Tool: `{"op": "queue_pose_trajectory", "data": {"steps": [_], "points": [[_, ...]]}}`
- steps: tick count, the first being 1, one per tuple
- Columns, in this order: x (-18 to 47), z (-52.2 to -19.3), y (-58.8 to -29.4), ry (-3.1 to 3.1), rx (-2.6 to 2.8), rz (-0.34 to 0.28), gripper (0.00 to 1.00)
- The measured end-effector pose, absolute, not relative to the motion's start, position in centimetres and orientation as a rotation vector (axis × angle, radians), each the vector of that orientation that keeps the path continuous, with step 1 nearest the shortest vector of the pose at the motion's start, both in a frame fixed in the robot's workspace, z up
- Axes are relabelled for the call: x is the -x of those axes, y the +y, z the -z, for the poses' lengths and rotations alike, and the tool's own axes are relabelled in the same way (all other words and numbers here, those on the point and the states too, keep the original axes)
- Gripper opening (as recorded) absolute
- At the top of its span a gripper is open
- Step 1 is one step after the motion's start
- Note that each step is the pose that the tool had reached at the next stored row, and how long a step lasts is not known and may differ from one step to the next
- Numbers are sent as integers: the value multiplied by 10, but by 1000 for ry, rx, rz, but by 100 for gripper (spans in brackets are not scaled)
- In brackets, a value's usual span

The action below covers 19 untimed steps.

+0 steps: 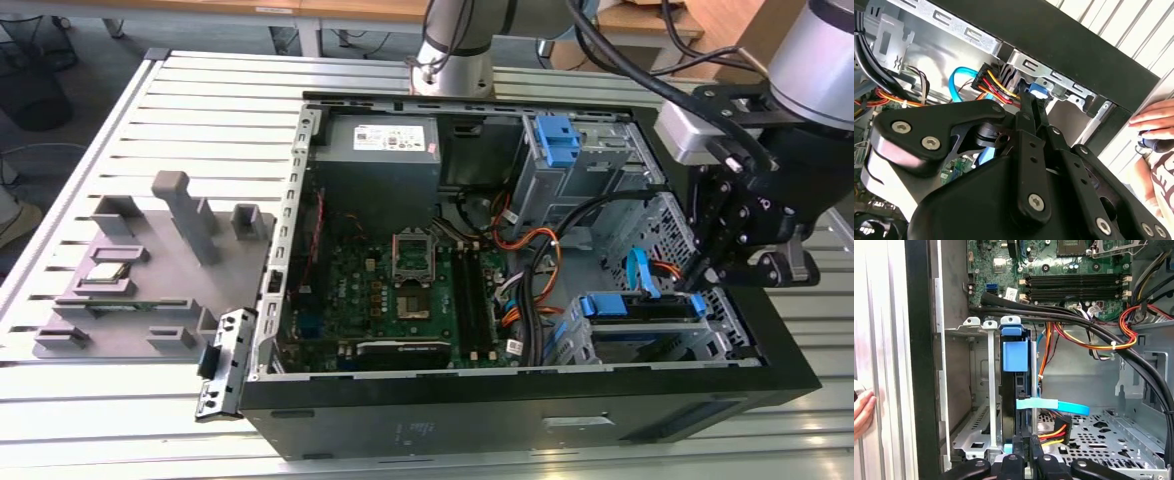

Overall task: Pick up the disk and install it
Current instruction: 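Insert the second disk wire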

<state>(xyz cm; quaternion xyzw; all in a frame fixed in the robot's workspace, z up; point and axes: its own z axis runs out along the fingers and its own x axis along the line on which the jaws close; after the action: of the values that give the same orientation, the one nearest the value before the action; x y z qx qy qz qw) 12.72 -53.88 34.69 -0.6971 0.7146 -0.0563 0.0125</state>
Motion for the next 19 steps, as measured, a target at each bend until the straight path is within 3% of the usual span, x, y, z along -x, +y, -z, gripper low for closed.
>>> {"op": "queue_pose_trajectory", "data": {"steps": [19], "points": [[-102,-342,-539,2162,2125,275,17]]}}
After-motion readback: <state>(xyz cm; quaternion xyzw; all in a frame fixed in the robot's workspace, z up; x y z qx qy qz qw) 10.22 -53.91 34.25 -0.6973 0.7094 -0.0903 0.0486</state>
